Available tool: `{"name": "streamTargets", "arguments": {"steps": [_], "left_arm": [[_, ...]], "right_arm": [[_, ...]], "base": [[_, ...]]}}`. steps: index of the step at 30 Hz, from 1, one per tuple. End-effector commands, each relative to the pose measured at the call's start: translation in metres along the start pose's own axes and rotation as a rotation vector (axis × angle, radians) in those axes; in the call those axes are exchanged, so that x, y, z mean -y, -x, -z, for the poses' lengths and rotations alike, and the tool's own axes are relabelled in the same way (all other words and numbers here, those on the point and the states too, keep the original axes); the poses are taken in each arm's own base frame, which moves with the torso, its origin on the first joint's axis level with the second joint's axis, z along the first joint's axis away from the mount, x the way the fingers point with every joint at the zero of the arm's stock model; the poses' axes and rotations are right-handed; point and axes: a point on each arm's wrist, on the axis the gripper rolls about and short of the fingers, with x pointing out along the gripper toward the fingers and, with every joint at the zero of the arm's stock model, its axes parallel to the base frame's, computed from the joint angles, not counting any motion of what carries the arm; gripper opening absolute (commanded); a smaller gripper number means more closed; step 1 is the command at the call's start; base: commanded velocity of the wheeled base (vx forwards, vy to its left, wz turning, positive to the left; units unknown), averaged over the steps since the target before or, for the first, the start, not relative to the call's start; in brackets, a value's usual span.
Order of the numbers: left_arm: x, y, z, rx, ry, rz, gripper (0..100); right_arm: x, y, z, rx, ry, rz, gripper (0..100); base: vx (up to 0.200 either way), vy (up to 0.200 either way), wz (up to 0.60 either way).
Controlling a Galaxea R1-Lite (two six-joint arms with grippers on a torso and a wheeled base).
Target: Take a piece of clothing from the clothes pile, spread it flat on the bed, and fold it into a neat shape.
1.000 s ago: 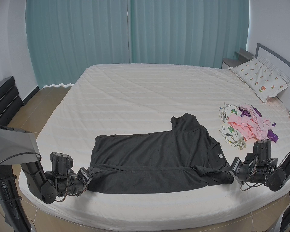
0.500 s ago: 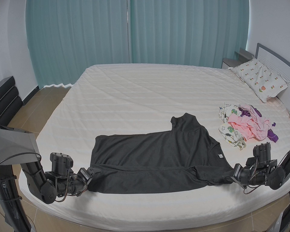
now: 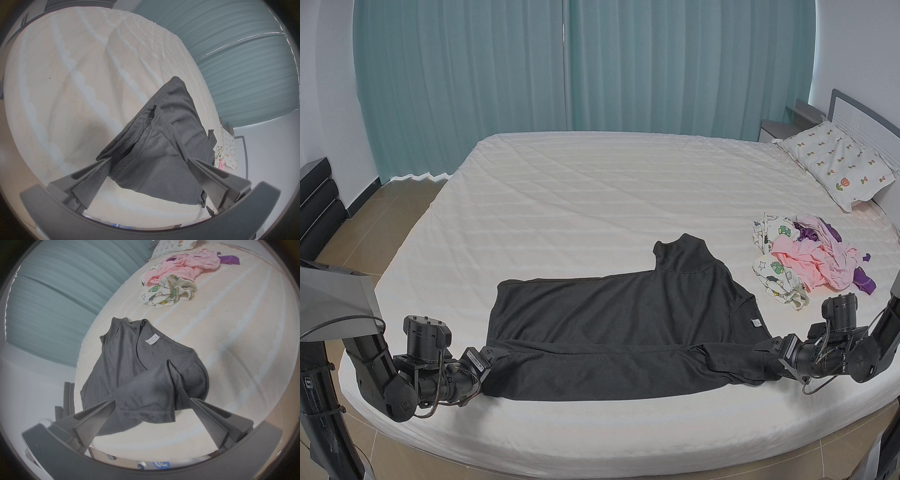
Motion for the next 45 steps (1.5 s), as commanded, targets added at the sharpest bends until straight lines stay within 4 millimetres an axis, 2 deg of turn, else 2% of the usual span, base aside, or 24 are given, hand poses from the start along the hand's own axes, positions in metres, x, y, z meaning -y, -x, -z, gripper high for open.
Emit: {"name": "streamTargets", "arguments": {"steps": [1, 5, 10, 32, 33, 45], "left_arm": [[0.000, 0.000, 0.000, -0.001, 0.000, -0.001, 100], [0.000, 0.000, 0.000, 0.000, 0.001, -0.001, 100], [0.000, 0.001, 0.000, -0.001, 0.004, 0.001, 100], [-0.001, 0.001, 0.000, -0.004, 0.003, -0.001, 100], [-0.001, 0.001, 0.000, -0.004, 0.003, -0.001, 100], [-0.001, 0.001, 0.001, -0.006, 0.002, -0.002, 100]], "right_arm": [[0.005, -0.013, -0.003, -0.012, -0.052, -0.017, 100], [0.005, -0.029, -0.007, 0.013, -0.101, -0.043, 100], [0.005, -0.044, 0.000, 0.041, -0.064, -0.089, 100], [0.013, -0.058, -0.003, 0.106, -0.010, -0.124, 100], [0.013, -0.061, -0.005, 0.111, -0.010, -0.125, 0], [0.022, -0.059, -0.019, 0.161, -0.037, -0.117, 0]], "base": [[0.000, 0.000, 0.00], [0.000, 0.000, 0.00], [0.000, 0.000, 0.00], [0.000, 0.000, 0.00], [0.000, 0.000, 0.00], [0.000, 0.000, 0.00]]}}
